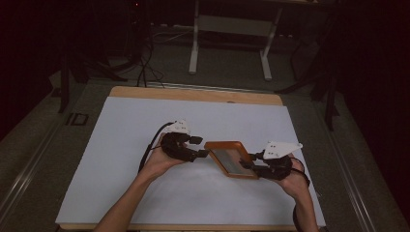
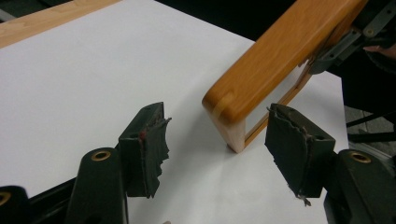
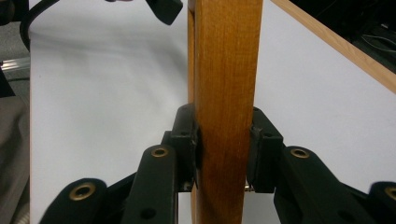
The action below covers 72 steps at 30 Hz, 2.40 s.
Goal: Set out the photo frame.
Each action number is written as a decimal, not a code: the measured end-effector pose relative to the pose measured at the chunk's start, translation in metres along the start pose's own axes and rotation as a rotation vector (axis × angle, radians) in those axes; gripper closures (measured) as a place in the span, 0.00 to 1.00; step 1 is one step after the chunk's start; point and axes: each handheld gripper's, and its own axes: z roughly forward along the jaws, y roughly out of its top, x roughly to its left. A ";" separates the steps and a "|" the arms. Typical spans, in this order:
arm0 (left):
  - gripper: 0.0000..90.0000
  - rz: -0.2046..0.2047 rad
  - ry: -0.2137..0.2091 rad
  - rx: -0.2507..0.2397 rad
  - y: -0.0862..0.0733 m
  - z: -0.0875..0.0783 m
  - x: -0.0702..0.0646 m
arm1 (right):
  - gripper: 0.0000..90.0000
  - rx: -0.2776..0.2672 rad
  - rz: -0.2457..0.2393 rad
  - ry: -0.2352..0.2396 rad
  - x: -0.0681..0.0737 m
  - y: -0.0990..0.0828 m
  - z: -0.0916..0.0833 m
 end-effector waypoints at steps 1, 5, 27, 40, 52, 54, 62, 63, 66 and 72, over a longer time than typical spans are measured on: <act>0.41 0.000 -0.002 -0.001 0.000 0.003 -0.001 | 0.76 0.000 0.005 0.000 0.000 -0.001 -0.001; 0.41 0.006 0.004 0.008 -0.001 0.013 -0.003 | 0.76 -0.002 0.016 -0.004 -0.002 -0.006 -0.004; 0.36 0.029 -0.085 -0.002 0.001 0.075 -0.018 | 0.76 0.015 0.036 -0.028 -0.007 -0.017 -0.012; 0.56 0.040 -0.083 0.014 -0.002 0.082 -0.028 | 0.76 0.018 0.064 -0.038 -0.011 -0.022 -0.014; 0.62 0.051 -0.087 0.004 -0.001 0.081 -0.031 | 0.72 0.041 0.086 -0.047 -0.014 -0.025 -0.016; 0.62 0.046 -0.090 0.002 -0.001 0.081 -0.032 | 0.72 0.042 0.090 -0.045 -0.014 -0.025 -0.016; 0.66 0.031 -0.122 -0.034 0.003 0.071 -0.033 | 0.70 -0.009 0.123 -0.022 -0.017 -0.026 -0.022; 0.66 0.033 -0.125 -0.039 0.003 0.070 -0.033 | 0.70 -0.018 0.129 -0.017 -0.018 -0.026 -0.022; 0.68 0.033 -0.129 -0.052 0.005 0.064 -0.034 | 0.70 -0.040 0.141 -0.008 -0.018 -0.025 -0.023; 0.69 0.037 -0.128 -0.064 0.008 0.056 -0.035 | 0.69 -0.066 0.154 0.009 -0.019 -0.023 -0.023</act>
